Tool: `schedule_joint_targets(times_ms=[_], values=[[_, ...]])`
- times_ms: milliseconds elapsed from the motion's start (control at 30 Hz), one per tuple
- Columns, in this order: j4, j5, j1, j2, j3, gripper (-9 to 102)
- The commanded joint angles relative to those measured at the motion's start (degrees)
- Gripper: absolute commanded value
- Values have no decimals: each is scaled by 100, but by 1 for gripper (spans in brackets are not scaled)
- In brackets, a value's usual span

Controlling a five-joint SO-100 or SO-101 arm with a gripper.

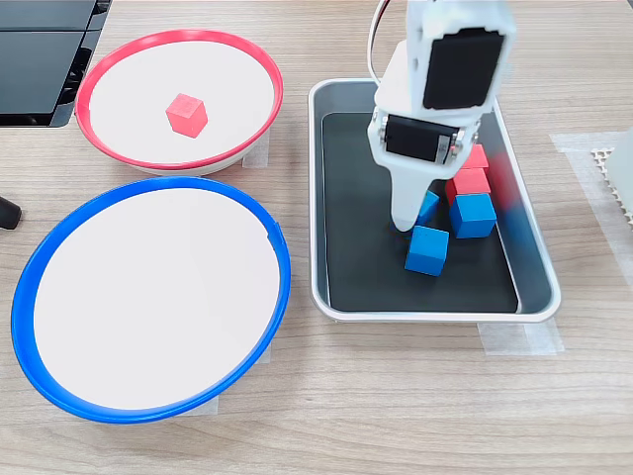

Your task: Move six blocks tray to matching dishes

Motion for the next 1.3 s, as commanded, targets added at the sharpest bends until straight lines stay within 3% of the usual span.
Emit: schedule_joint_targets(times_ms=[0,167,267,367,500,700,800,933,1133,1267], values=[[-35,-220,176,18,62,13],[44,-765,281,114,114,0],[545,-800,413,193,-369,0],[1274,-360,431,176,-1459,0],[1863,1028,35,-343,-3480,0],[773,3375,-949,-1477,-5177,0],[352,4017,-1336,-2074,-5730,0],[114,4069,-1644,-2531,-5810,1],[334,4219,-1450,-2707,-5634,21],[817,3533,-1292,-2452,-5467,11]])
